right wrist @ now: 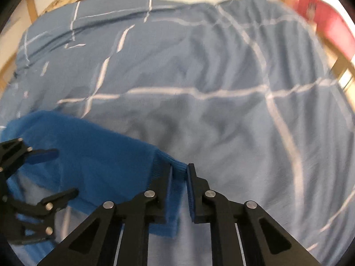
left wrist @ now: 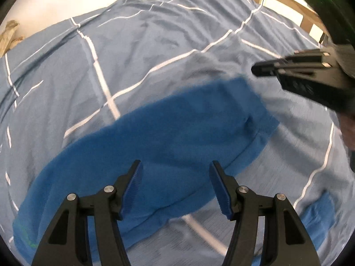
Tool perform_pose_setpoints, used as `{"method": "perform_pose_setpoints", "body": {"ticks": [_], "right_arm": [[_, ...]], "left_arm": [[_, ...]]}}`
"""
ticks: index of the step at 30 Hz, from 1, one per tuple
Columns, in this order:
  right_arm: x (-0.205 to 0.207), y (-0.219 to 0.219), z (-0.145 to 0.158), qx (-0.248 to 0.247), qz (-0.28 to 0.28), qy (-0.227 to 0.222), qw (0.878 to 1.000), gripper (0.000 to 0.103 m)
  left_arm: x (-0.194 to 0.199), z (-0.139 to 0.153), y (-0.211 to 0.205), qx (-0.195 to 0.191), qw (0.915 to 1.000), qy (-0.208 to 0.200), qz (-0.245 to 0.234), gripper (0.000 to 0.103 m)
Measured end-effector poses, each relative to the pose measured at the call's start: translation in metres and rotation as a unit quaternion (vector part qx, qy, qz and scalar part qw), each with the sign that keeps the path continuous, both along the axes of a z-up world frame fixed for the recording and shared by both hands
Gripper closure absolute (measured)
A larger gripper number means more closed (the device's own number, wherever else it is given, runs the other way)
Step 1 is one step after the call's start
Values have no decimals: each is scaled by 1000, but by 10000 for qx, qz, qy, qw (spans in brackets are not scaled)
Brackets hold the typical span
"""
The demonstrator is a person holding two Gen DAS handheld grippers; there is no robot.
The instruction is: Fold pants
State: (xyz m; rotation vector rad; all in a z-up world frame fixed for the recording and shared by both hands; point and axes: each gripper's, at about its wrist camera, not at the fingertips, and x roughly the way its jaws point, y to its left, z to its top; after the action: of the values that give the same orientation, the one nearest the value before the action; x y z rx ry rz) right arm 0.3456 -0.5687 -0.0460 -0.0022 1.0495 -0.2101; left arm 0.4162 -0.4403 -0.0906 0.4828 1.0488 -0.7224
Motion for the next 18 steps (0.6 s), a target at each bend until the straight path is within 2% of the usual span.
{"method": "perform_pose_setpoints", "body": {"ticks": [3, 6, 8, 10, 11, 12, 18], "right_arm": [[13, -18, 4, -468, -328, 59, 9983, 102], [19, -32, -1, -378, -538, 180, 9977, 102], [10, -32, 2, -167, -634, 57, 9978, 100], [3, -30, 6, 151, -661, -32, 9977, 89], [-1, -26, 7, 289, -671, -109, 9973, 81], [-4, -22, 4, 332, -648, -138, 9973, 78], [1, -12, -17, 642, -463, -63, 9968, 78]], "left_arm": [[4, -3, -4, -81, 9997, 77, 199, 43], [7, -3, -2, -219, 9990, 168, 356, 43], [6, 0, 2, -289, 9987, 127, 401, 42], [4, 1, 8, -308, 9985, 8, 451, 38], [2, 1, 10, -289, 9985, -65, 458, 38], [0, 1, 13, -253, 9986, -129, 449, 38], [0, -11, 16, -73, 9987, -207, 459, 38]]}}
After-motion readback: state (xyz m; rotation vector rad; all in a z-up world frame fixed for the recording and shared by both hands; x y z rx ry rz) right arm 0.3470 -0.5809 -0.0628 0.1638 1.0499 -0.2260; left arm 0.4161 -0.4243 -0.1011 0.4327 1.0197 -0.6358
